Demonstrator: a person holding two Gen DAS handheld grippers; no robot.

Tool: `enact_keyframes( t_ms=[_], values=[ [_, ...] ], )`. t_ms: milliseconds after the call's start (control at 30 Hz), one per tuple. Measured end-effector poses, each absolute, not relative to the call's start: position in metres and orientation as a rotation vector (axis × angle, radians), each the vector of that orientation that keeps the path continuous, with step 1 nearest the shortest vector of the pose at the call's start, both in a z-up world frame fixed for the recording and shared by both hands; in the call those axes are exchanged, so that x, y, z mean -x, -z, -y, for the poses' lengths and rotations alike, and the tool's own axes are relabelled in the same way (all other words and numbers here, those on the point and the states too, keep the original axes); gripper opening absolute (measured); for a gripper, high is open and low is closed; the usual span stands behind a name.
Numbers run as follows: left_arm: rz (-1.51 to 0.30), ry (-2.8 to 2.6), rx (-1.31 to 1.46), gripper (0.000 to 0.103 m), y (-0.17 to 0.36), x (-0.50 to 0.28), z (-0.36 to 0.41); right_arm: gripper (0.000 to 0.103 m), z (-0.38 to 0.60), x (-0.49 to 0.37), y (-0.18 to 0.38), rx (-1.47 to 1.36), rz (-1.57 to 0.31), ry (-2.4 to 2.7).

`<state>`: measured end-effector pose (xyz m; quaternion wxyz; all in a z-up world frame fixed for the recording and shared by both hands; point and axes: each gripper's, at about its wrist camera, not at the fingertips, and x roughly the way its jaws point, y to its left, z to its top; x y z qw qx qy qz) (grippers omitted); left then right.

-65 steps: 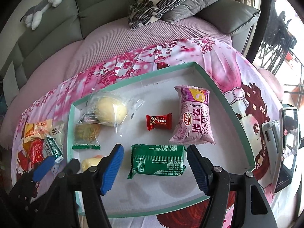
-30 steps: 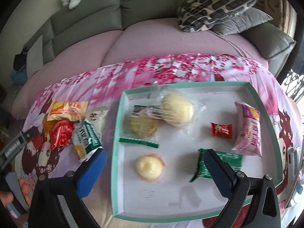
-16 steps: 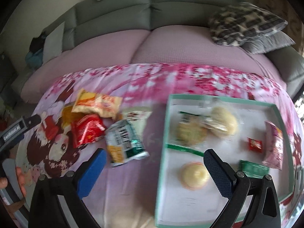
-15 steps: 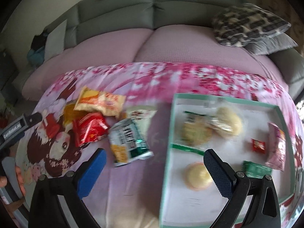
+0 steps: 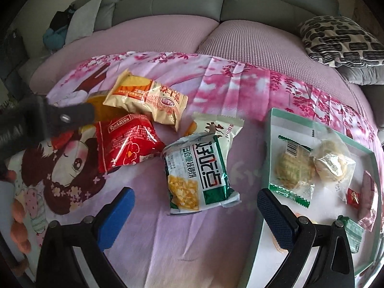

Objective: Organize snacks
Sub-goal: 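Grasp the corn snack bag with the right tool while the left tool grasps the red Rolls Kiss bag, then carry the corn snack bag and red bag over the tray with both tools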

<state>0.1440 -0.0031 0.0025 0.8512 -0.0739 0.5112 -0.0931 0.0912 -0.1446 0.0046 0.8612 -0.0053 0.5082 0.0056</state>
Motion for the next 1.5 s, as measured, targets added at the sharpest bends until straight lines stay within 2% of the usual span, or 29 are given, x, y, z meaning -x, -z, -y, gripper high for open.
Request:
enact_keyframes(
  t_ms=[200,333,400,667,800,833,867,1200,1500],
  values=[
    [-1.123,0.244,0.139,0.102,0.017,-0.151,0.026,0.102,0.141,-0.101,0.000,0.019,-1.066,-0.024],
    [-1.140,0.243,0.150,0.102,0.026,-0.155,0.030,0.096,0.139,-0.103,0.003,0.023,-1.068,-0.022],
    [-1.144,0.246,0.151,0.094,0.030,-0.156,0.032,0.094,0.139,-0.104,0.005,0.021,-1.069,-0.023],
    [-1.141,0.287,0.212,0.059,0.029,-0.155,0.027,0.068,0.143,-0.104,0.008,0.012,-1.084,-0.016],
    [-1.141,0.292,0.217,0.055,0.029,-0.153,0.027,0.065,0.144,-0.102,0.007,0.007,-1.082,-0.020],
    [-1.140,0.295,0.219,0.055,0.028,-0.152,0.026,0.062,0.144,-0.102,0.007,0.005,-1.082,-0.022],
    [-1.138,0.297,0.219,0.054,0.027,-0.152,0.025,0.056,0.144,-0.101,0.006,0.002,-1.081,-0.026],
    [-1.118,0.301,0.196,0.047,0.019,-0.145,0.027,0.053,0.146,-0.097,0.000,-0.011,-1.072,-0.012],
    [-1.093,0.299,0.221,0.045,0.008,-0.136,0.024,0.053,0.152,-0.088,-0.015,-0.030,-1.042,0.006]
  ],
)
